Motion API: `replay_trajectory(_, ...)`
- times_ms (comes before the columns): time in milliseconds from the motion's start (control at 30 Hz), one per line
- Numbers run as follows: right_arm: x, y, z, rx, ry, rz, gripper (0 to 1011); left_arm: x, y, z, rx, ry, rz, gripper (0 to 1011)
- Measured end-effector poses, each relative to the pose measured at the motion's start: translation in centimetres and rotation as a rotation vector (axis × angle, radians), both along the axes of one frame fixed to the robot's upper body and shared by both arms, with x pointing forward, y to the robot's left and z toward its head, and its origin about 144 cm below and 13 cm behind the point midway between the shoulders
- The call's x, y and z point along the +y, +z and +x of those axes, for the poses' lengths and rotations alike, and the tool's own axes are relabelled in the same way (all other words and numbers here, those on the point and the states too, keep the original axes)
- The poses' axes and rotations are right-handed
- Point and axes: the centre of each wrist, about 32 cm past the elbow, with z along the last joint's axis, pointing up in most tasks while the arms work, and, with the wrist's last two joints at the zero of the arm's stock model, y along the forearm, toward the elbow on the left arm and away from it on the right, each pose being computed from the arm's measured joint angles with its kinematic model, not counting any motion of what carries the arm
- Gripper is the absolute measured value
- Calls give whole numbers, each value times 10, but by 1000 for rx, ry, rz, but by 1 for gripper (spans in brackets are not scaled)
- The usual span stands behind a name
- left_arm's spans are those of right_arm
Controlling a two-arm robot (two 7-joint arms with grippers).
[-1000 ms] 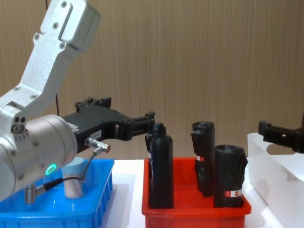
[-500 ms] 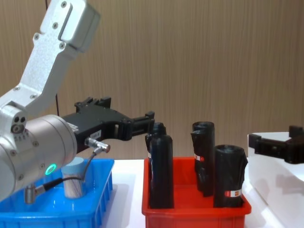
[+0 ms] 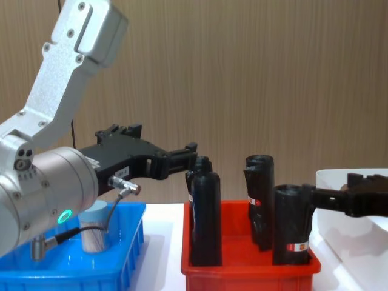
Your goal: Pick the cotton swabs from the blue box and place them into the white box.
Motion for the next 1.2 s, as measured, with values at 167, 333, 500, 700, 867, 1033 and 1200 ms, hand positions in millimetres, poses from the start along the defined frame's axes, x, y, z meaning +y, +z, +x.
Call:
replay_trajectory(167,1,-1,10,15,30,-8,1001,0,0,0,0,0,0,1004)
replay_trajectory(333,2,-2,16,26,58,-13,1002,0,0,0,0,0,0,1004)
replay_trajectory(500,4,-3,21,35,83,-18,1002,0,0,0,0,0,0,1004)
replay_trajectory(700,7,-6,29,49,106,-28,1001,0,0,0,0,0,0,1004)
replay_trajectory(867,10,-8,34,58,115,-32,1001,0,0,0,0,0,0,1004)
replay_trajectory(1033,13,-11,40,68,120,-38,979,0,0,0,0,0,0,1004)
replay_trajectory(1200,15,-13,44,78,119,-41,847,0,0,0,0,0,0,1004)
